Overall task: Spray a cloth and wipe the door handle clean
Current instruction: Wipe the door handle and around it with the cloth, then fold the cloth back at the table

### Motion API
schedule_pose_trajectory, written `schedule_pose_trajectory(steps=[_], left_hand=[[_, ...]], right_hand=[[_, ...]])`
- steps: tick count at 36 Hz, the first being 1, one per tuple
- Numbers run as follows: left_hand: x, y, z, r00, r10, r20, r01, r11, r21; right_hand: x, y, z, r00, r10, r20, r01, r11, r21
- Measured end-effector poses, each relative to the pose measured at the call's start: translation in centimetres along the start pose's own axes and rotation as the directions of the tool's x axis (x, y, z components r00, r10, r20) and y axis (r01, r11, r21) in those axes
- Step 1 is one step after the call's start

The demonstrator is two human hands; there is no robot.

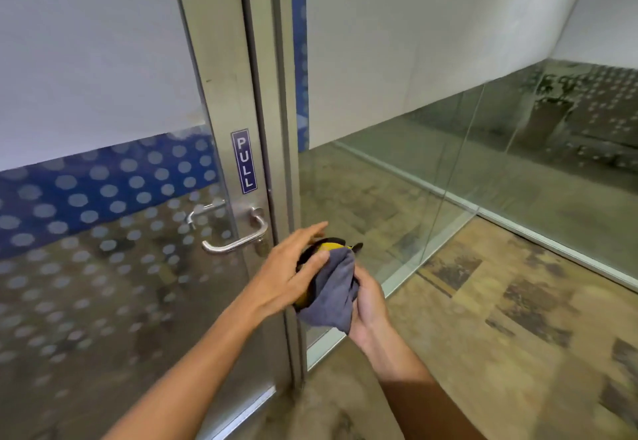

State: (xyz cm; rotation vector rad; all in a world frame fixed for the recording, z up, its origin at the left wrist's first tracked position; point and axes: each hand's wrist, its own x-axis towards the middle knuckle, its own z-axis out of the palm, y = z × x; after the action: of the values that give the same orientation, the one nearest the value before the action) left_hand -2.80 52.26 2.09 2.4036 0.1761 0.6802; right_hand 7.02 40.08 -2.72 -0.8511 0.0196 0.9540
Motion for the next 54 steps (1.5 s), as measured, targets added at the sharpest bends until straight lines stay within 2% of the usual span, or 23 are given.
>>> schedule_pose_trajectory(steps=[2,3,6,7,11,14,16,21,24,26,30,33,34,35,38,40,42,45,50,52,54], left_hand=[[-1.0,0.7,1.9,0.999,0.018,0.041,-0.013,0.993,-0.12],[-1.5,1.0,2.9,0.998,0.038,0.051,-0.03,0.988,-0.151],[-2.8,2.0,5.8,0.991,0.078,0.112,-0.055,0.979,-0.196],[-3.1,2.2,6.7,0.985,0.113,0.129,-0.09,0.981,-0.169],[-3.2,3.5,9.8,0.947,0.268,0.175,-0.279,0.96,0.037],[-2.7,5.5,12.2,0.924,0.341,0.172,-0.369,0.913,0.172],[-2.3,7.2,13.6,0.925,0.353,0.14,-0.375,0.908,0.189],[-1.0,12.5,16.8,0.963,0.267,0.027,-0.268,0.954,0.135],[0.0,16.2,18.6,0.994,0.109,-0.014,-0.109,0.994,0.01],[0.9,18.3,19.9,1.0,0.011,-0.016,-0.012,1.0,-0.013],[2.4,21.4,22.5,0.993,-0.114,-0.015,0.114,0.993,-0.005],[3.6,22.7,23.9,0.983,-0.183,-0.006,0.182,0.98,-0.079],[3.9,22.6,23.8,0.981,-0.195,0.011,0.195,0.978,-0.073],[4.9,25.7,26.7,0.983,-0.17,0.063,0.175,0.982,-0.07],[6.1,28.6,28.7,0.978,-0.146,0.148,0.154,0.987,-0.046],[6.9,28.6,29.1,0.981,-0.121,0.15,0.122,0.992,0.002],[7.8,29.2,29.8,0.982,-0.065,0.178,0.062,0.998,0.023],[9.2,30.7,31.5,0.964,0.015,0.265,-0.026,0.999,0.038],[11.3,31.2,33.7,0.92,0.155,0.361,-0.161,0.987,-0.015],[12.2,31.4,34.3,0.884,0.237,0.403,-0.229,0.971,-0.069],[13.3,31.3,34.9,0.818,0.322,0.477,-0.314,0.944,-0.099]], right_hand=[[0.0,-0.9,-1.3,0.997,0.05,-0.056,-0.041,0.987,0.156],[-0.2,-1.4,-2.1,0.997,0.039,-0.072,-0.027,0.985,0.168],[-1.6,-2.5,-3.9,0.996,-0.033,-0.081,0.031,0.999,-0.022],[-2.1,-3.1,-4.3,0.995,-0.035,-0.092,0.032,0.999,-0.028],[-3.6,-5.5,-7.2,0.985,-0.061,-0.164,0.084,0.987,0.138],[-4.8,-7.2,-10.2,0.99,-0.025,-0.142,0.044,0.991,0.129],[-6.0,-8.3,-11.9,0.991,-0.033,-0.129,0.047,0.994,0.101],[-9.2,-11.6,-16.4,0.991,-0.078,-0.113,0.075,0.997,-0.027],[-11.6,-13.7,-18.5,0.99,-0.09,-0.105,0.083,0.994,-0.072],[-13.3,-15.0,-19.7,0.986,-0.1,-0.131,0.089,0.992,-0.086],[-16.1,-17.3,-22.6,0.977,-0.119,-0.175,0.058,0.945,-0.322],[-17.5,-18.1,-23.5,0.984,-0.131,-0.122,0.039,0.821,-0.569],[-17.5,-18.0,-23.5,0.982,-0.164,-0.094,0.064,0.755,-0.652],[-19.5,-20.0,-26.6,0.963,-0.252,-0.09,0.114,0.689,-0.716],[-20.6,-21.3,-29.2,0.906,-0.423,0.021,0.188,0.356,-0.915],[-20.6,-21.3,-29.4,0.841,-0.534,0.086,0.189,0.142,-0.972],[-21.0,-22.0,-30.3,0.744,-0.661,0.098,0.152,0.024,-0.988],[-22.4,-23.9,-32.6,0.63,-0.773,0.072,0.045,-0.056,-0.997],[-24.5,-27.2,-34.7,0.564,-0.822,0.072,-0.075,-0.138,-0.988],[-25.7,-28.8,-35.5,0.506,-0.858,0.089,-0.12,-0.173,-0.978],[-27.0,-30.4,-36.1,0.469,-0.878,0.097,-0.191,-0.208,-0.959]])
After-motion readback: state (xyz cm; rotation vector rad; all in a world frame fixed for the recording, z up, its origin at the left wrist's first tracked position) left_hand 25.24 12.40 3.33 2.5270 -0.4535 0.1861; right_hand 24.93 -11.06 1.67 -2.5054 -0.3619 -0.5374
